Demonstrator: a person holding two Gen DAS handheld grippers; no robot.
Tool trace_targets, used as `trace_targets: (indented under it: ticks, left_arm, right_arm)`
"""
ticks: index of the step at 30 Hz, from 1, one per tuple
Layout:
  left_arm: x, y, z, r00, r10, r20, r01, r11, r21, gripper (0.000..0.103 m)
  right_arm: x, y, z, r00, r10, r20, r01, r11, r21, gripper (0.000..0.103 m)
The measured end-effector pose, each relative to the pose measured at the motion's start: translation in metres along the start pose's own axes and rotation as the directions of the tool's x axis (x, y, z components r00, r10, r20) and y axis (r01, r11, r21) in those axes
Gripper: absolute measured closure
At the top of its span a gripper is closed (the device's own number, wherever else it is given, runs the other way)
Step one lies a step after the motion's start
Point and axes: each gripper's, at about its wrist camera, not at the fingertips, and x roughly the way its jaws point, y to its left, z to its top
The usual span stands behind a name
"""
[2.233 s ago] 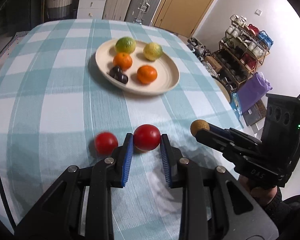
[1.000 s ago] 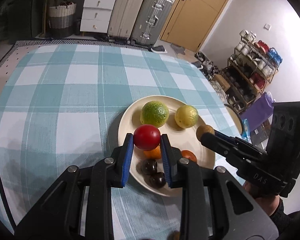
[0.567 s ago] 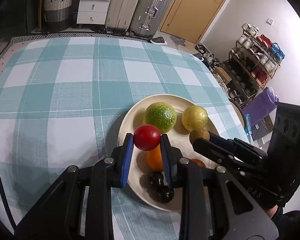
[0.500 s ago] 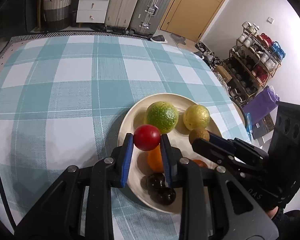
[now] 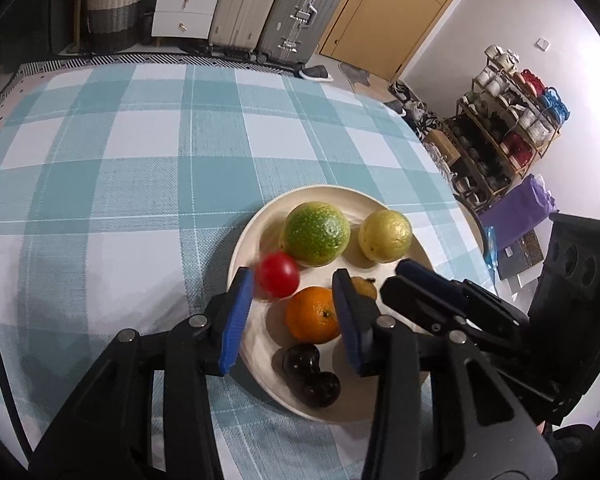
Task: Organize fruits
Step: 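Carry the brown fruit onto the plate and open the right gripper while the left gripper places the tomato there, then withdraw both grippers from the plate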
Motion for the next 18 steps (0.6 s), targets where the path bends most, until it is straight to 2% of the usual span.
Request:
trace_targets:
  ticks: [3, 7, 11, 16, 17, 18]
  left_arm:
    - [-0.012, -0.002, -0.004, 1.0, 0.01, 0.021, -0.01, 1.0, 0.005, 0.065]
    - [-0.032, -0.005, -0.01, 0.997, 0.058, 0.055, -0.058, 0.998, 0.01, 0.065]
    - [-0.056, -0.007, -0.02, 0.99, 0.103, 0.098, -0.104, 0.995, 0.007, 0.063]
    - [-0.081, -0.007, -0.035, 0.983, 0.119, 0.141, -0.116, 0.993, -0.028, 0.059]
    - [-0.085, -0.008, -0.039, 0.981, 0.126, 0.145, -0.122, 0.992, -0.036, 0.059]
    - [-0.089, -0.01, -0.042, 0.98, 0.132, 0.151, -0.128, 0.991, -0.039, 0.058]
  right_arm:
    - [-0.013, 0.0, -0.001, 1.0, 0.005, 0.025, -0.005, 1.0, 0.001, 0.063]
    - [-0.032, 0.001, -0.005, 0.998, -0.016, 0.065, 0.015, 1.0, 0.013, 0.062]
    - [-0.044, 0.006, -0.01, 0.997, -0.003, 0.079, 0.002, 1.0, 0.005, 0.058]
    - [-0.073, 0.016, -0.018, 0.988, 0.04, 0.149, -0.039, 0.999, -0.011, 0.051]
    - [-0.081, 0.019, -0.02, 0.985, 0.04, 0.166, -0.037, 0.999, -0.02, 0.048]
    - [-0.085, 0.022, -0.02, 0.984, 0.04, 0.176, -0.036, 0.999, -0.026, 0.04]
